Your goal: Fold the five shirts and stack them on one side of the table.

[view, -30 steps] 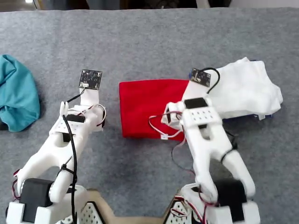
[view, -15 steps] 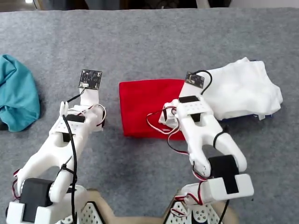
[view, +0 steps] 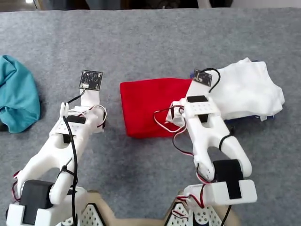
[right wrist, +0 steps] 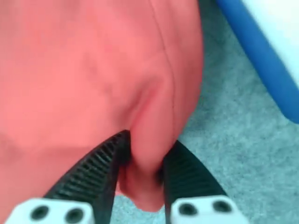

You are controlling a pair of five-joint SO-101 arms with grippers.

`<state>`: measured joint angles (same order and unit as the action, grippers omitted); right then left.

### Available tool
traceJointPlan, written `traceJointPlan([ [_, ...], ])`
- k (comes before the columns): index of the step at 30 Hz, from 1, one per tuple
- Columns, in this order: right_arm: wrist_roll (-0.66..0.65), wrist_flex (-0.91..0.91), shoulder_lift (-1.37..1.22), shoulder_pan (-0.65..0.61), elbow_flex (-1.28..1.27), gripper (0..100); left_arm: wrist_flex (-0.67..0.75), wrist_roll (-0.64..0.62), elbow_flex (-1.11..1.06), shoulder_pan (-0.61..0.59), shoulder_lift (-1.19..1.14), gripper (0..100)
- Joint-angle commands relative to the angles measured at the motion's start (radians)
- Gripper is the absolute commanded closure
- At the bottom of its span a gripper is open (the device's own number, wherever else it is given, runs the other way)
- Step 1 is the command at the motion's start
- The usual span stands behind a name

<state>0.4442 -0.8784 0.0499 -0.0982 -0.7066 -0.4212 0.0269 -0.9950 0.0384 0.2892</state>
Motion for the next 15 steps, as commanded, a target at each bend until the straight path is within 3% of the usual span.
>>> traceJointPlan([
  [1, -0.02, 0.012, 0.084, 0.002, 0.016, 94.7, 0.015, 0.002, 0.01, -0.008, 0.009, 97],
  [15, -0.109, -0.117, 0.199, 0.003, 0.203, 98.3, 0.015, 0.002, 0.01, -0.008, 0.009, 97],
])
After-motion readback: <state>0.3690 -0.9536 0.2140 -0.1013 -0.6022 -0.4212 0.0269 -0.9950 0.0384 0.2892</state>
